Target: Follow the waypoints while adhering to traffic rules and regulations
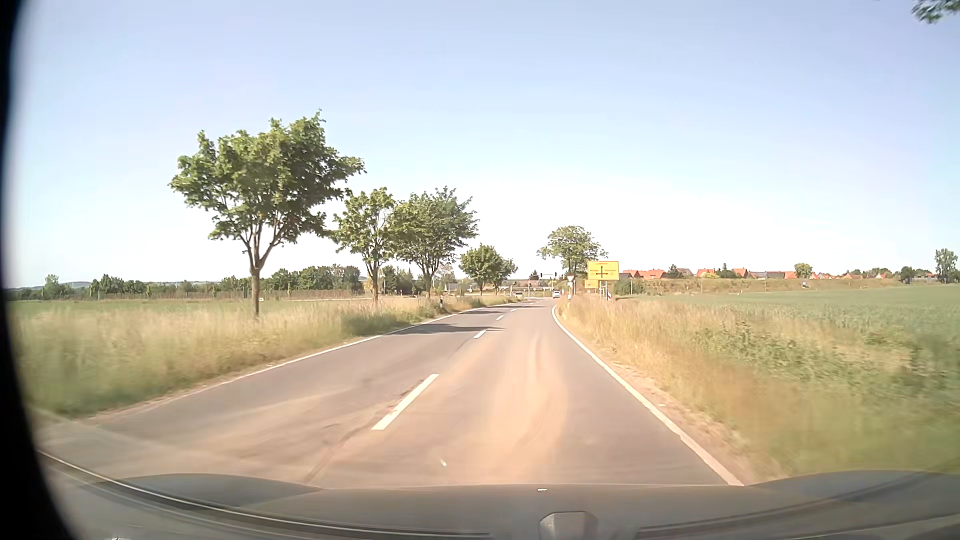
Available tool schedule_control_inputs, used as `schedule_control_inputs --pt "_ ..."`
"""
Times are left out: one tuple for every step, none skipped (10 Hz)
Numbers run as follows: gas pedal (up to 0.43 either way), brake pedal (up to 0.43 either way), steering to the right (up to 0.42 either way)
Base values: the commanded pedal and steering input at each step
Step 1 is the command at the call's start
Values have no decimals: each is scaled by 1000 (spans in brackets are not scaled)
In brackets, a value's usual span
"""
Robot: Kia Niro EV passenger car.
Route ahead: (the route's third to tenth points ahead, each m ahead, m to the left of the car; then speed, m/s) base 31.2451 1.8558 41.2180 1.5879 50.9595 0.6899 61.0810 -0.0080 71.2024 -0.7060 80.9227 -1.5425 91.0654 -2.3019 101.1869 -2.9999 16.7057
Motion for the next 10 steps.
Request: schedule_control_inputs --pt "79 6 6" --pt "79 6 6" --pt "79 6 6" --pt "79 6 6" --pt "79 6 6" --pt "79 6 6" --pt "79 6 6" --pt "79 6 6" --pt "79 6 6" --pt "79 6 6"
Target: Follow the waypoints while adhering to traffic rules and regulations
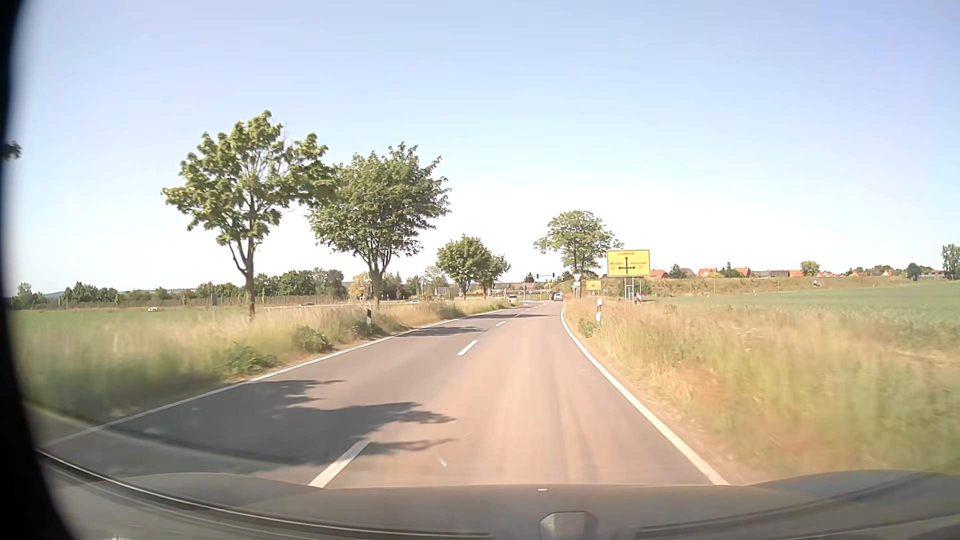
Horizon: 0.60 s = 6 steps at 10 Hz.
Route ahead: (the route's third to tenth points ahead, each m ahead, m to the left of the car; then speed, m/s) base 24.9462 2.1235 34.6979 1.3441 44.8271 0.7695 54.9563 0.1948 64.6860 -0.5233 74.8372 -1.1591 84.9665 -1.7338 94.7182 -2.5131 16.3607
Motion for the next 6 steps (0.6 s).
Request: schedule_control_inputs --pt "79 6 7" --pt "79 6 8" --pt "79 6 10" --pt "79 6 10" --pt "79 6 11" --pt "79 6 11"
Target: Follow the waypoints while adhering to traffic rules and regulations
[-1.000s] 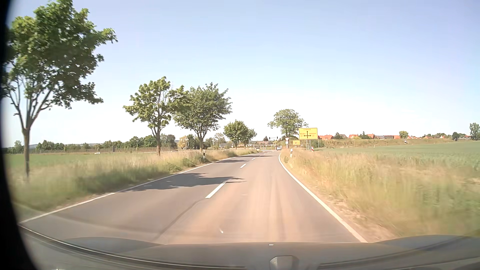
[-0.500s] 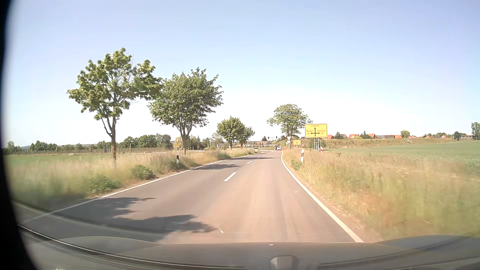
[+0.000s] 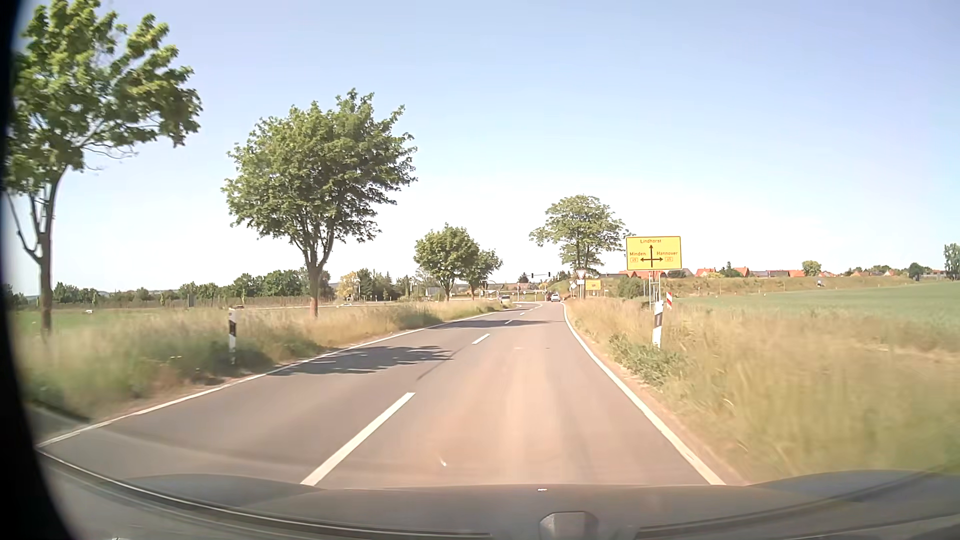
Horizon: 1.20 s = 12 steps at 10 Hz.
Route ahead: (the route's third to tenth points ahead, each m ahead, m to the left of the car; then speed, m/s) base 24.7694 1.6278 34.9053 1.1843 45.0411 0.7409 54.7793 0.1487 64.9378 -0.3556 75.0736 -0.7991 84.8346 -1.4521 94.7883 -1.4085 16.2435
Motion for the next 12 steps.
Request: schedule_control_inputs --pt "79 6 11" --pt "79 6 11" --pt "79 6 11" --pt "79 6 11" --pt "79 6 11" --pt "79 6 11" --pt "79 6 11" --pt "79 6 12" --pt "79 6 12" --pt "28 6 12" --pt "0 6 12" --pt "0 6 12"
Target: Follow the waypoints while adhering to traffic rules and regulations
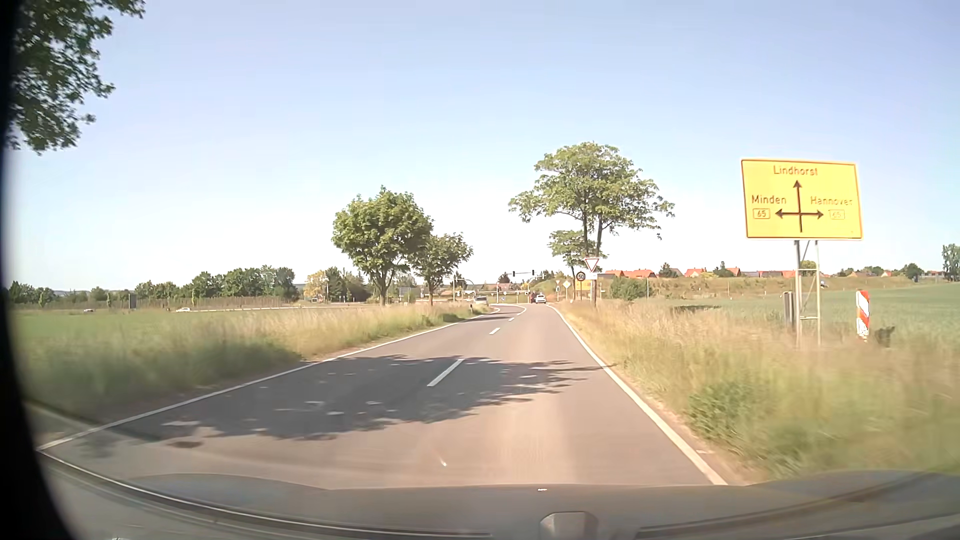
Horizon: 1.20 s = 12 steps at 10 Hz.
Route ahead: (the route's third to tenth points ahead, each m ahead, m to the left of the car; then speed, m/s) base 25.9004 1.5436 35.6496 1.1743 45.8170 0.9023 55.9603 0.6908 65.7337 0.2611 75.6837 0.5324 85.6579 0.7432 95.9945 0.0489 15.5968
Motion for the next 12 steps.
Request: schedule_control_inputs --pt "0 6 12" --pt "0 6 12" --pt "0 6 11" --pt "0 6 11" --pt "0 6 11" --pt "0 6 12" --pt "0 6 12" --pt "0 6 13" --pt "0 6 15" --pt "0 6 15" --pt "0 6 15" --pt "0 6 14"
